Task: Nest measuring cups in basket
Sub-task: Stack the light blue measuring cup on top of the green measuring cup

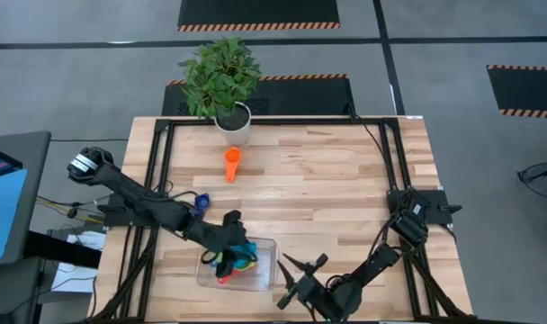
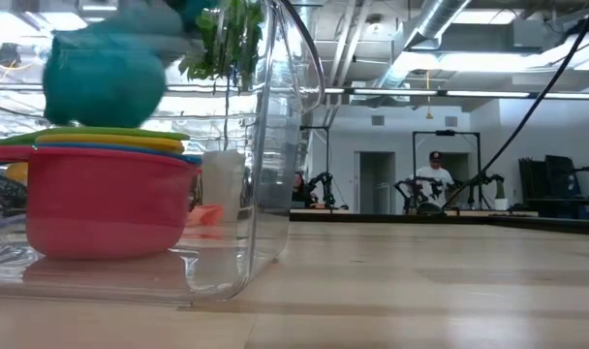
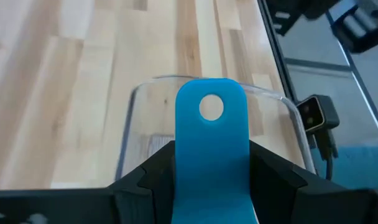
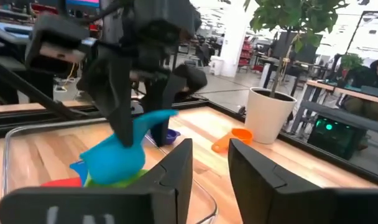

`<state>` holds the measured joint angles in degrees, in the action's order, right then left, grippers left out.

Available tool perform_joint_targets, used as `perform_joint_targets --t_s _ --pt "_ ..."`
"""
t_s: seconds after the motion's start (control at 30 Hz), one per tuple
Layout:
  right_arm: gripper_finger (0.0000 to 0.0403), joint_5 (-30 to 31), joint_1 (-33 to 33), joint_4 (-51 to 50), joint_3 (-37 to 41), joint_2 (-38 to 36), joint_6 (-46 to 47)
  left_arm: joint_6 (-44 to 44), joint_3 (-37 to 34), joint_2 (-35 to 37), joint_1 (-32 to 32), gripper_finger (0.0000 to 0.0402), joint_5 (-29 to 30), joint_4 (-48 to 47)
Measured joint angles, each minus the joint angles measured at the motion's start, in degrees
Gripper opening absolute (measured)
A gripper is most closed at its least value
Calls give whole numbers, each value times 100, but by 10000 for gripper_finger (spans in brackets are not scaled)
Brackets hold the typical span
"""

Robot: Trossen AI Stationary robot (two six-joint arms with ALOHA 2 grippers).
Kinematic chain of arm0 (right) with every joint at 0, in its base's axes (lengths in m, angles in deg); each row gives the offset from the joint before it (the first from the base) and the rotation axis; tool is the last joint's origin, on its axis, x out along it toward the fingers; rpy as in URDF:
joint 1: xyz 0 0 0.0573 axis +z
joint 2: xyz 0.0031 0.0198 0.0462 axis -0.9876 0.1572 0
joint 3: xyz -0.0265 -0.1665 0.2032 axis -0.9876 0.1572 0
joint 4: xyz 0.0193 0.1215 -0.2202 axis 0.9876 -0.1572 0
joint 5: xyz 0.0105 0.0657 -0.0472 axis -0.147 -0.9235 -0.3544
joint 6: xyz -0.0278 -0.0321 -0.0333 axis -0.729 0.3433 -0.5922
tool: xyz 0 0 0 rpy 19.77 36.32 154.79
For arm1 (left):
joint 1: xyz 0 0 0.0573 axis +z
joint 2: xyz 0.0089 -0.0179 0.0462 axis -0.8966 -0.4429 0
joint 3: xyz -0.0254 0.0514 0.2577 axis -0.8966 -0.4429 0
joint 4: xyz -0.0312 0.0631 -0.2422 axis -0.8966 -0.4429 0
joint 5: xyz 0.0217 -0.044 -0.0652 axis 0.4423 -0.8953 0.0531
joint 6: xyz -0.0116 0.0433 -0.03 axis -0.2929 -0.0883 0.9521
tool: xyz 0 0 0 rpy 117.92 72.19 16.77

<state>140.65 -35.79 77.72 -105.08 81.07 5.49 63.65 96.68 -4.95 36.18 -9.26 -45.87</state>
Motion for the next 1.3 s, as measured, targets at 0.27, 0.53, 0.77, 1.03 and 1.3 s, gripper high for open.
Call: perform_joint_targets --t_s 0.27,0.53,0.77,1.03,1.3 --pt "109 1 20 -6 -4 0 -87 -63 92 -116 123 151 -197 -309" --pt "108 1 66 -9 -4 0 -87 -217 94 -116 118 171 -231 -268" --pt "108 3 76 -30 -4 0 -87 -92 96 -116 118 190 -483 -268" --pt "108 3 74 -30 -4 2 -102 257 97 -67 116 192 -972 -292" --pt "108 3 20 91 -4 2 -826 563 719 264 92 192 -1662 -2441"
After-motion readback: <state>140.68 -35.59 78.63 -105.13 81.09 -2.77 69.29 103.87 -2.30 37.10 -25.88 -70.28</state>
